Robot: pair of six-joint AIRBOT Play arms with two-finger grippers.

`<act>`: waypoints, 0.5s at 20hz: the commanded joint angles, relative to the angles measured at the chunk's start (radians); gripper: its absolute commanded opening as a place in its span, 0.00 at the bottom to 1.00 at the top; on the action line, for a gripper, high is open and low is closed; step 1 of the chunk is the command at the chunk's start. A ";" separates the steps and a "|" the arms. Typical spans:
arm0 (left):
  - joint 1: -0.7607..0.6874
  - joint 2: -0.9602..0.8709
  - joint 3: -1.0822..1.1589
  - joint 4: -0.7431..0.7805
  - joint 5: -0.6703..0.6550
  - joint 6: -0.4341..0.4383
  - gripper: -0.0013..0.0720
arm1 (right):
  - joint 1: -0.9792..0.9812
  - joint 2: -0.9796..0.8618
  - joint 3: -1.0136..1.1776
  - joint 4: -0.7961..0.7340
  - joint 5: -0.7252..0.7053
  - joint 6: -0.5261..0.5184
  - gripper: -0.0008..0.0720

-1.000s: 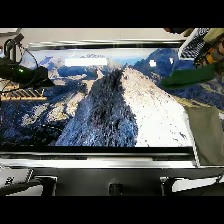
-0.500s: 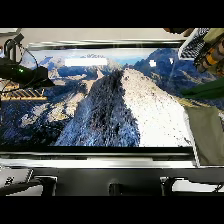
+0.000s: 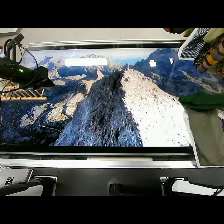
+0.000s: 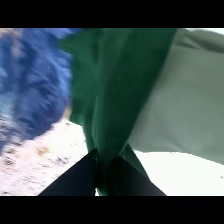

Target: Fold the clothes and pants, and hang the long-sleeved shirts on hangers.

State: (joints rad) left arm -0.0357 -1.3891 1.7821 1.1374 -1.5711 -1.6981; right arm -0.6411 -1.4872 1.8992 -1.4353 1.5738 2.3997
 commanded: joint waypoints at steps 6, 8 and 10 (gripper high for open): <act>0.001 0.000 0.000 -0.001 -0.010 -0.004 0.04 | 0.001 0.061 -0.161 -0.241 0.179 -0.143 0.06; 0.001 0.000 0.000 -0.001 -0.011 -0.004 0.04 | 0.000 0.126 -0.313 -0.292 0.132 -0.140 0.06; 0.001 0.000 0.000 -0.003 -0.011 -0.004 0.04 | 0.000 0.200 -0.475 -0.322 0.071 -0.121 0.06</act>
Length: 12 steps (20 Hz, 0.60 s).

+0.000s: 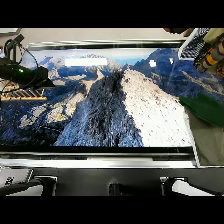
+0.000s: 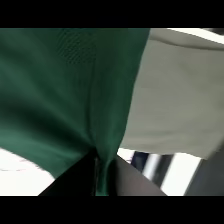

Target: Fold the clothes and pants, and hang the long-sleeved shirts on hangers.

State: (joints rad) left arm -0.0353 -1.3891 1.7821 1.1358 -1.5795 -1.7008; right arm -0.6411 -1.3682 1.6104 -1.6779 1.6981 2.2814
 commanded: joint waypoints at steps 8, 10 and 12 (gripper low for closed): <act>0.000 0.000 0.000 -0.002 -0.002 -0.002 0.04 | 0.000 0.188 -0.481 -0.190 -0.127 0.009 0.06; 0.000 0.000 0.000 -0.002 -0.002 -0.002 0.04 | 0.000 0.188 -0.494 -0.216 -0.125 -0.007 0.06; 0.000 0.000 0.000 -0.002 -0.002 -0.002 0.04 | 0.000 0.188 -0.505 -0.235 -0.114 -0.017 0.06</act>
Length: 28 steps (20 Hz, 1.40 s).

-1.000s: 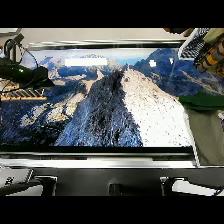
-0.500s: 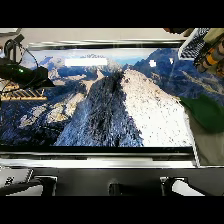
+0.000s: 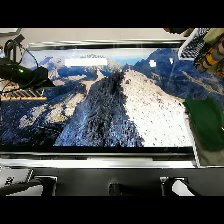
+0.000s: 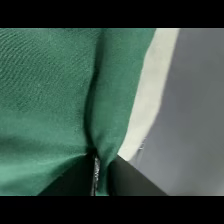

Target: Fold the clothes and pants, and hang the long-sleeved shirts on hangers.

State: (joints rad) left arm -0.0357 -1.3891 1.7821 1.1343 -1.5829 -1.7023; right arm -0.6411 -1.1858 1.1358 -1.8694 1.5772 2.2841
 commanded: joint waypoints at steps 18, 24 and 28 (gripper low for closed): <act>0.001 -0.006 -0.001 0.001 0.002 0.000 0.05 | 0.001 0.031 0.034 -0.051 -0.107 -0.185 0.60; 0.001 -0.006 -0.034 0.098 0.002 0.002 0.04 | 0.128 0.050 0.137 0.437 -0.364 -0.452 0.56; 0.001 0.065 -0.181 0.161 0.075 0.005 0.04 | 0.447 0.050 0.136 0.472 -0.315 -0.584 0.26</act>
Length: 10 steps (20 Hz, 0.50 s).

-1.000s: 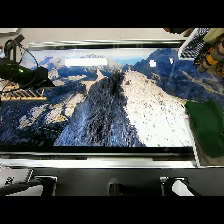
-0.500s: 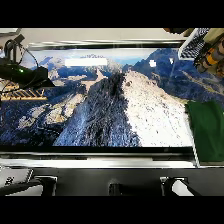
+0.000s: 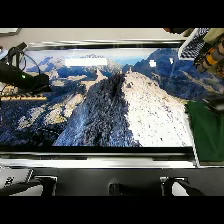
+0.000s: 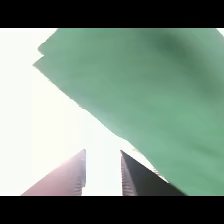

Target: Fold the clothes and pants, and hang the long-sleeved shirts on hangers.

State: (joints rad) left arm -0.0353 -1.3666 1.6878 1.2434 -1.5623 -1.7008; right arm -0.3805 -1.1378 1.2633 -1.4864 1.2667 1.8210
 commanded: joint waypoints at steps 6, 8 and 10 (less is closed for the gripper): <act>-0.016 0.142 -0.271 0.079 0.132 0.030 0.04 | 0.498 0.002 0.009 0.055 0.062 -0.166 0.06; -0.016 0.140 -0.288 0.097 0.131 0.027 0.04 | 0.513 0.002 0.009 0.054 0.058 -0.167 0.06; -0.016 0.138 -0.296 0.093 0.132 0.018 0.04 | 0.513 0.002 0.009 0.049 0.079 -0.165 0.06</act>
State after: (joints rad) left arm -0.0498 -1.2354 1.4200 1.3216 -1.4406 -1.6791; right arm 0.0944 -1.1358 1.2713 -1.4315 1.3220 1.6672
